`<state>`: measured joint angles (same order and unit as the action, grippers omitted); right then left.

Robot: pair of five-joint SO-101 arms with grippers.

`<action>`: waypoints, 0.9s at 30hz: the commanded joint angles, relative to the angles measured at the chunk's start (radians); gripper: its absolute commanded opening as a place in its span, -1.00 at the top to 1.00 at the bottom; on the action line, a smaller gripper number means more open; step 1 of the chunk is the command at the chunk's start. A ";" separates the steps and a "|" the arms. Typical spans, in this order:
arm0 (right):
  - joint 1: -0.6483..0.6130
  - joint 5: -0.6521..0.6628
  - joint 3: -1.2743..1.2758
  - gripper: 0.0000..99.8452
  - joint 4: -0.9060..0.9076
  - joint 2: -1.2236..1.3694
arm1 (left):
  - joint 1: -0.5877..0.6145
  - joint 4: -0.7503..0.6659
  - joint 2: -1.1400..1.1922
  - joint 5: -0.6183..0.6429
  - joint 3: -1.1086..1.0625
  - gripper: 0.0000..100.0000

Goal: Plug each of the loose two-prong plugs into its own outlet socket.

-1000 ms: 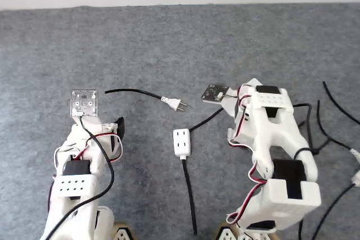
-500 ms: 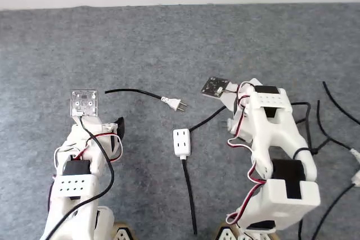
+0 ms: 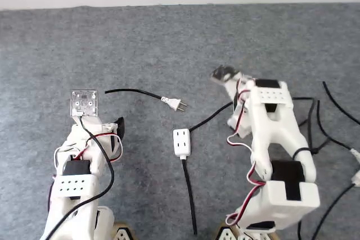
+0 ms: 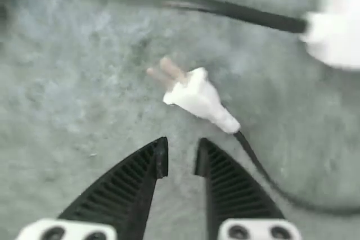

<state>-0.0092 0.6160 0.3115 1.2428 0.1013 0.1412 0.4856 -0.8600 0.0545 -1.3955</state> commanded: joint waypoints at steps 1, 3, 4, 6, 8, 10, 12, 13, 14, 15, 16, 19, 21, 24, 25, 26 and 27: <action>-0.002 -0.307 -0.129 0.85 0.091 -0.064 | 0.000 -0.023 -0.008 -0.009 0.018 0.55; -0.001 -0.411 -0.141 0.80 0.104 -0.064 | 0.000 -0.023 -0.008 -0.009 0.018 0.55; 0.001 -0.456 -0.141 0.78 0.104 -0.064 | 0.000 -0.023 -0.008 -0.009 0.018 0.55; 0.007 -0.583 -0.138 0.77 0.105 -0.058 | 0.000 -0.023 -0.008 -0.009 0.018 0.55; 0.027 -0.783 -0.124 0.76 0.117 -0.054 | 0.000 -0.023 -0.008 -0.009 0.018 0.55; 0.038 -1.007 -0.091 0.76 0.108 -0.054 | 0.000 -0.023 -0.008 -0.009 0.018 0.55; 0.033 -1.194 -0.046 0.76 0.101 -0.054 | 0.000 -0.023 -0.008 -0.009 0.018 0.55; 0.031 -1.250 -0.020 0.76 0.091 -0.054 | 0.000 -0.023 -0.008 -0.009 0.018 0.55; 0.030 -1.270 0.003 0.76 0.068 -0.056 | 0.000 -0.023 -0.008 -0.009 0.018 0.55; 0.028 -1.269 0.025 0.76 0.033 -0.054 | 0.000 -0.023 -0.008 -0.009 0.018 0.55; 0.033 -1.269 0.049 0.76 -0.008 -0.054 | 0.000 -0.023 -0.008 -0.009 0.018 0.55; 0.035 -1.267 0.117 0.76 -0.088 -0.056 | 0.000 -0.023 -0.008 -0.009 0.018 0.55; 0.035 -1.267 0.127 0.76 -0.114 -0.056 | 0.000 -0.023 -0.008 -0.009 0.018 0.55; 0.035 -1.270 0.126 0.76 -0.156 -0.056 | 0.000 -0.023 -0.008 -0.009 0.018 0.55; 0.035 -1.272 0.126 0.76 -0.168 -0.061 | 0.000 -0.023 -0.008 -0.009 0.018 0.55; 0.035 -1.272 0.126 0.76 -0.183 -0.064 | 0.000 -0.023 -0.008 -0.009 0.018 0.55; 0.036 -1.272 0.124 0.76 -0.193 -0.064 | 0.000 -0.023 -0.008 -0.009 0.018 0.55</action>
<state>0.0123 -0.6452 0.4450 1.0879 0.0875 0.1412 0.4856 -0.8600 0.0545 -1.3955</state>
